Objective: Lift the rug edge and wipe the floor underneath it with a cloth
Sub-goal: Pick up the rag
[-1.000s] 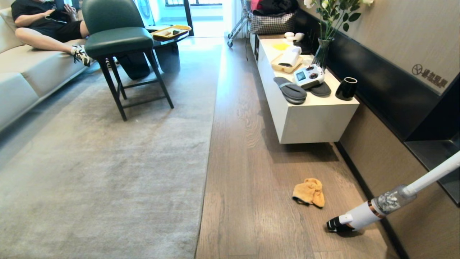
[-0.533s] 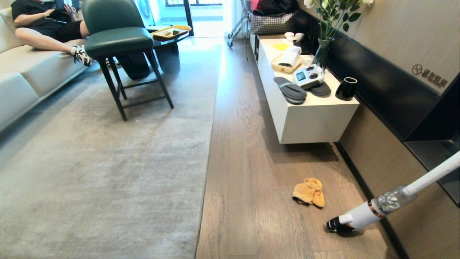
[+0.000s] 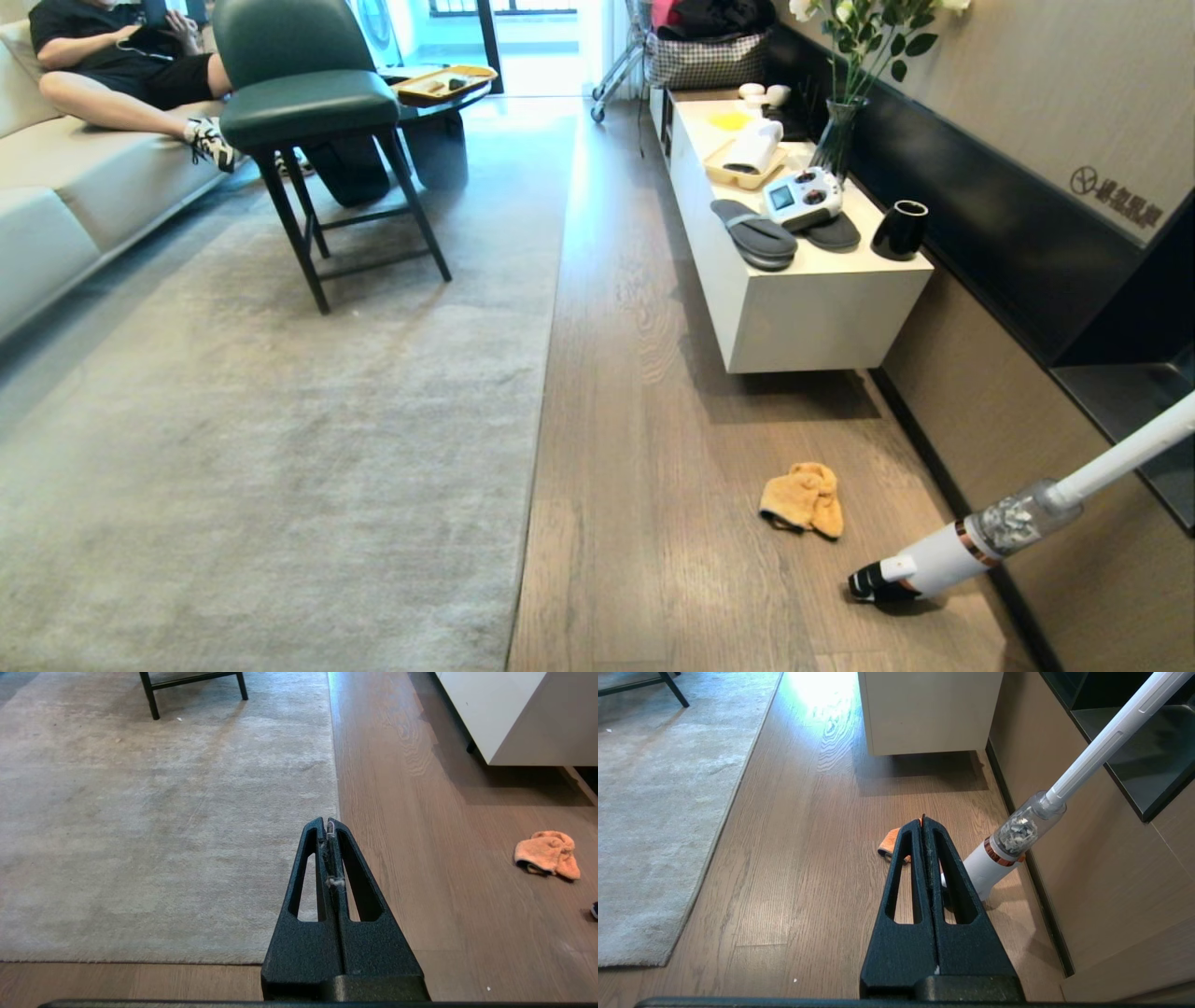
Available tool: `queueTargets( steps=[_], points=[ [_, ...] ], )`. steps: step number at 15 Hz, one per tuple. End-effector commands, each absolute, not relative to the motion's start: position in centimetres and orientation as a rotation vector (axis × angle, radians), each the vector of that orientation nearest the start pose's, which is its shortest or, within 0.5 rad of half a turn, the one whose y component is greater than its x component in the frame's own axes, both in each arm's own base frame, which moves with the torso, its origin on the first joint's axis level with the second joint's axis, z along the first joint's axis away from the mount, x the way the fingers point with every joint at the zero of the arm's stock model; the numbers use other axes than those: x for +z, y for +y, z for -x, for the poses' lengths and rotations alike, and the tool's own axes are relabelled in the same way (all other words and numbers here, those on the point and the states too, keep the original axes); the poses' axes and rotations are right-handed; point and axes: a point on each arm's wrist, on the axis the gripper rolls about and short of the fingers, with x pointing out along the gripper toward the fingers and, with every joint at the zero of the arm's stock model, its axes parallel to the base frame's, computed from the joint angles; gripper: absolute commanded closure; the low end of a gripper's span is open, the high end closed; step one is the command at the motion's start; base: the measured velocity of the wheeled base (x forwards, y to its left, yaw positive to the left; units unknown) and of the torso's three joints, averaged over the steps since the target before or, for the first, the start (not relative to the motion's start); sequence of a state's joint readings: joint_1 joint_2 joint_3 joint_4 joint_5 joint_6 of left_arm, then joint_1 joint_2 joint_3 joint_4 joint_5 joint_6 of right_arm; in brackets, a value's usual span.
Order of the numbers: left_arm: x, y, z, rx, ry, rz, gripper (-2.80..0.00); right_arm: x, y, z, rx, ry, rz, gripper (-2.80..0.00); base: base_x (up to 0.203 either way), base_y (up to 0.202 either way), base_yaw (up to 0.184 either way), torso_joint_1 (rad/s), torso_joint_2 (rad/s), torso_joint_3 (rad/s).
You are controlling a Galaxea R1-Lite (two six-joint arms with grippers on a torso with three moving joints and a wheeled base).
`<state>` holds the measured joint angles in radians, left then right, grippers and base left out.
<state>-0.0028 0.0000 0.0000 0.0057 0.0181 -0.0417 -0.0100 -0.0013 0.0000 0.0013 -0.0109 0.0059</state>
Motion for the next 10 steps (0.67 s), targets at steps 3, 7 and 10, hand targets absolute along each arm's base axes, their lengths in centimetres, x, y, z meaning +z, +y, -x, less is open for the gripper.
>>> queueTargets(
  steps=[3,7,10],
  points=[
    [7.49,0.05,2.28,0.015,0.006,0.043,0.0,7.53,0.0,2.28,-0.021,0.001,-0.006,0.0,0.0,0.0,0.0,0.0,0.0,0.0],
    [7.49,0.05,2.28,0.015,0.006,0.043,0.0,7.53,0.0,2.28,-0.02,0.001,-0.006,0.0,0.0,0.0,0.0,0.0,0.0,0.0],
    [7.49,0.05,2.28,0.015,0.006,0.043,0.0,7.53,0.0,2.28,-0.021,0.001,-0.006,0.0,0.0,0.0,0.0,0.0,0.0,0.0]
  ],
)
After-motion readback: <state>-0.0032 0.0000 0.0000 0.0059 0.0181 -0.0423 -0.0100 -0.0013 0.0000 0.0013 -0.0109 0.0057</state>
